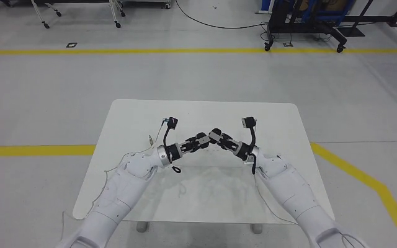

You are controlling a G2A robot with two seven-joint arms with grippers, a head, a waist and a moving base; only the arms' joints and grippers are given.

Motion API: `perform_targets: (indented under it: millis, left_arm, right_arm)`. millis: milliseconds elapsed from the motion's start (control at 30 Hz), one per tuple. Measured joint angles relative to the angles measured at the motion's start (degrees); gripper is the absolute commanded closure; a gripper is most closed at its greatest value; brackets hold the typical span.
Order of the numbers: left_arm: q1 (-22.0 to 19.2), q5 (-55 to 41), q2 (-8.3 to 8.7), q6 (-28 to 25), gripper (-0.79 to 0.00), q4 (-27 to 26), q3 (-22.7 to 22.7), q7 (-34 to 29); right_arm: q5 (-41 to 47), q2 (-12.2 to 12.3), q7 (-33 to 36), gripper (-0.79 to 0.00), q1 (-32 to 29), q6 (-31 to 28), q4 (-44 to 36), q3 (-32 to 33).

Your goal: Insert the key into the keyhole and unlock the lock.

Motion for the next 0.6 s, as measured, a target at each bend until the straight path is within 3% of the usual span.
perform_targets:
  millis: [67, 600]
  left_arm:
    - [0.0, -0.1, -0.02, -0.1, -0.006, 0.1, 0.0, -0.1]
    - [-0.1, -1.5, -0.13, -0.6, 0.0, 1.3, -0.6, -0.5]
  right_arm:
    - [-0.1, 0.0, -0.2, 0.0, 0.0, 0.1, -0.1, -0.1]
    - [-2.0, 0.3, -1.1, 0.0, -0.3, 1.1, -1.0, 0.7]
